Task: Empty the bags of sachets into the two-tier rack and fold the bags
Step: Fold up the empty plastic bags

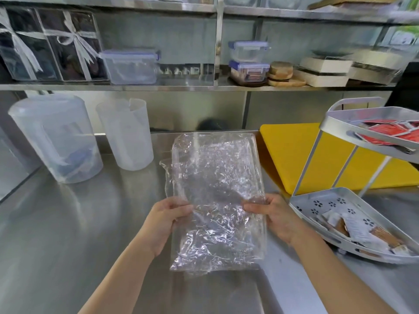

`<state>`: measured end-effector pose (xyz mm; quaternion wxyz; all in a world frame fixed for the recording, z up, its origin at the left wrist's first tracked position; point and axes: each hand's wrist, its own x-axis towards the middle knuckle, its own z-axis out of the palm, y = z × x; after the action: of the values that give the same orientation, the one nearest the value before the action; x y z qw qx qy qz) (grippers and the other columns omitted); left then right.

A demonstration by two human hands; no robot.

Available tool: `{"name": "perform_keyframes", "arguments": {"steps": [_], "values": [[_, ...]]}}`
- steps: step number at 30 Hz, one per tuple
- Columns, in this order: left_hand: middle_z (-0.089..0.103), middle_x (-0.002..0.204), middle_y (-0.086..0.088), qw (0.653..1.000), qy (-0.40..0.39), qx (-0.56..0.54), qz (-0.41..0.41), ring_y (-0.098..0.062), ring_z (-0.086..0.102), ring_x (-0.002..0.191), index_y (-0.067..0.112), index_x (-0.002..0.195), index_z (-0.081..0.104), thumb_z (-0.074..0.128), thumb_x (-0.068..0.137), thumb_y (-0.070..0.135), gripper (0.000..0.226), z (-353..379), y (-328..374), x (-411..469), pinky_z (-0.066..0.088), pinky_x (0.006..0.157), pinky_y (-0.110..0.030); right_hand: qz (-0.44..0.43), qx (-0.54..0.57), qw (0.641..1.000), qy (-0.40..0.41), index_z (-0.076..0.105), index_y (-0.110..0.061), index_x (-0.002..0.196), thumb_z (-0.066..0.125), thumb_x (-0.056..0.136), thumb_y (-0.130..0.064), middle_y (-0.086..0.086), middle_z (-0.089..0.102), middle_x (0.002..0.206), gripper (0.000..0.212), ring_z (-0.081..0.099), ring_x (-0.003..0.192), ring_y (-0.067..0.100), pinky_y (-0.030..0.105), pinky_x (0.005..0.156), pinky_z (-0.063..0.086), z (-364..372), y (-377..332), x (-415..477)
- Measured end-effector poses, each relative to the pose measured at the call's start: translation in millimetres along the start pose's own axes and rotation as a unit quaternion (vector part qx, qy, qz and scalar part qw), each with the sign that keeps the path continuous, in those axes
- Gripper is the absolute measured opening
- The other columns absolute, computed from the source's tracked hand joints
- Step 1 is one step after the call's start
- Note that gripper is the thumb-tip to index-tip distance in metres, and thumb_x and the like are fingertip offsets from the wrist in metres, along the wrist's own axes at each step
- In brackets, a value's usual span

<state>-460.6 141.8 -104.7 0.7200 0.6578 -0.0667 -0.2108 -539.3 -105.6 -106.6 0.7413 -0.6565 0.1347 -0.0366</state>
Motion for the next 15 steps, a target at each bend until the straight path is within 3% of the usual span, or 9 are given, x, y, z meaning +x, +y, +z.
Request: {"name": "perform_keyframes", "arguments": {"steps": [2,5,9,11,13,15], "values": [[0.067,0.061,0.003,0.999,-0.035,0.012,0.022,-0.007,0.063,0.057,0.007,0.079,0.063,0.066,0.076,0.002,0.006,-3.6,0.8,0.1,0.051,0.055,-0.015,0.021,0.016,0.999,-0.034,0.073,-0.004,0.075,0.080,0.044,-0.011,0.004,0.076,0.074,0.032,0.070,0.074,0.014,0.023,0.075,0.055,-5.0,1.0,-2.7],[0.070,0.068,0.002,0.996,-0.085,0.024,0.016,-0.010,0.066,0.062,0.007,0.089,0.062,0.060,0.082,0.000,0.010,-3.6,4.0,-1.1,0.052,0.058,-0.017,0.045,0.053,0.996,-0.055,0.068,-0.003,0.081,0.078,0.050,-0.007,0.007,0.075,0.072,0.033,0.071,0.068,0.016,0.022,0.061,0.057,-9.3,1.9,-5.1],[0.068,0.057,0.004,0.993,-0.115,0.013,-0.005,-0.006,0.062,0.050,0.007,0.084,0.060,0.059,0.084,0.006,0.002,-2.4,8.0,-2.0,0.047,0.044,-0.015,0.056,0.118,0.989,-0.070,0.070,-0.011,0.089,0.068,0.061,0.001,0.002,0.072,0.066,0.031,0.068,0.060,0.010,0.019,0.055,0.056,-15.7,4.0,-6.1],[0.072,0.075,-0.001,0.990,-0.136,0.001,-0.022,-0.013,0.067,0.065,0.006,0.098,0.063,0.069,0.074,0.012,0.025,-3.9,7.8,-2.3,0.053,0.056,-0.022,0.052,0.148,0.983,-0.092,0.073,-0.013,0.092,0.064,0.063,0.006,0.003,0.074,0.071,0.035,0.069,0.063,0.010,0.019,0.056,0.056,-19.5,5.4,-6.5],[0.072,0.103,-0.011,0.986,-0.158,-0.016,-0.052,-0.027,0.067,0.094,0.010,0.113,0.063,0.071,0.068,0.017,0.047,-2.7,4.7,-2.8,0.052,0.083,-0.038,0.053,0.149,0.980,-0.121,0.073,-0.014,0.095,0.061,0.065,0.009,0.004,0.074,0.072,0.040,0.069,0.065,0.010,0.018,0.055,0.055,-21.2,4.2,-7.8],[0.067,0.116,-0.016,0.982,-0.173,-0.025,-0.070,-0.032,0.062,0.108,0.014,0.114,0.065,0.071,0.067,0.014,0.047,0.4,2.4,-3.8,0.048,0.093,-0.045,0.052,0.132,0.981,-0.129,0.076,-0.014,0.087,0.057,0.070,0.013,0.004,0.074,0.070,0.037,0.070,0.066,0.011,0.017,0.056,0.055,-23.7,2.8,-8.4]]}}
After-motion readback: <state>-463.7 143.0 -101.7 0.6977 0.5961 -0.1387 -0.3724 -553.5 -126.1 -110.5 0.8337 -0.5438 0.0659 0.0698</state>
